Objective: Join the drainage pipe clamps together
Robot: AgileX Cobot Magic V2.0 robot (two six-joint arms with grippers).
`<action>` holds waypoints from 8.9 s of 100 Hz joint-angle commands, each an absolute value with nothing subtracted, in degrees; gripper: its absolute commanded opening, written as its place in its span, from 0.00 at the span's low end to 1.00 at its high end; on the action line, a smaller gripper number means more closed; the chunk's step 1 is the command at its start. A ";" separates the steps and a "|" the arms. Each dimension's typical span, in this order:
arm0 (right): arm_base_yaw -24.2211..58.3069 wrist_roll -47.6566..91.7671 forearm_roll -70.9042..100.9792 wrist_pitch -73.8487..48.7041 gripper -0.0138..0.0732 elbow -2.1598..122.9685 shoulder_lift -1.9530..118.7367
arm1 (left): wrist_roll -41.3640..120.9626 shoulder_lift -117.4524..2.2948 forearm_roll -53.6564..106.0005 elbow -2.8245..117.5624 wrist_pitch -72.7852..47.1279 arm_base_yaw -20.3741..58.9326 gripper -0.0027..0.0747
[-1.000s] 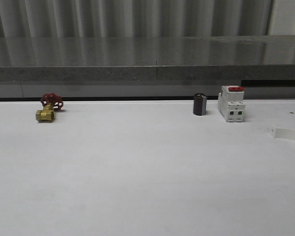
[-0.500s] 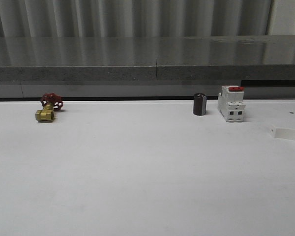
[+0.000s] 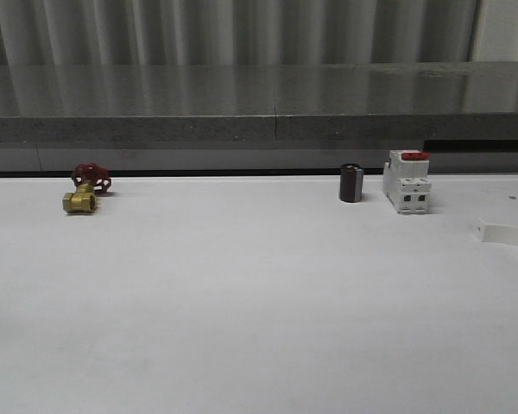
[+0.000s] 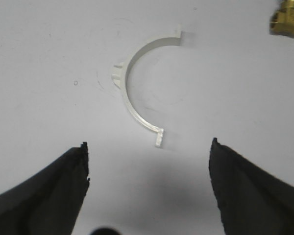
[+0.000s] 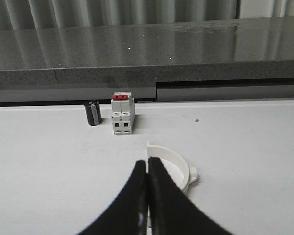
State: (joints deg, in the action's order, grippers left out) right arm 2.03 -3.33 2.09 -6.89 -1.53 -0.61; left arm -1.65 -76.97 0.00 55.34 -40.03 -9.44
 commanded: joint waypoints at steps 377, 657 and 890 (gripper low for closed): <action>1.70 -3.30 1.48 -2.11 0.02 -0.70 -1.74 | -12.92 -98.13 10.98 77.09 -38.40 24.11 0.02; 1.70 -3.30 1.48 -2.11 0.02 -0.70 -1.74 | -18.85 -47.93 -11.00 47.59 -32.40 10.37 0.64; 1.64 -4.39 6.95 -23.59 0.65 45.32 69.38 | -18.76 -13.17 -10.45 28.00 -38.47 10.45 0.01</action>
State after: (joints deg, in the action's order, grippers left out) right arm 2.03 -4.19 6.56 -26.10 42.42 68.93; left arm -18.72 -12.67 -10.38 26.42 -42.28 10.47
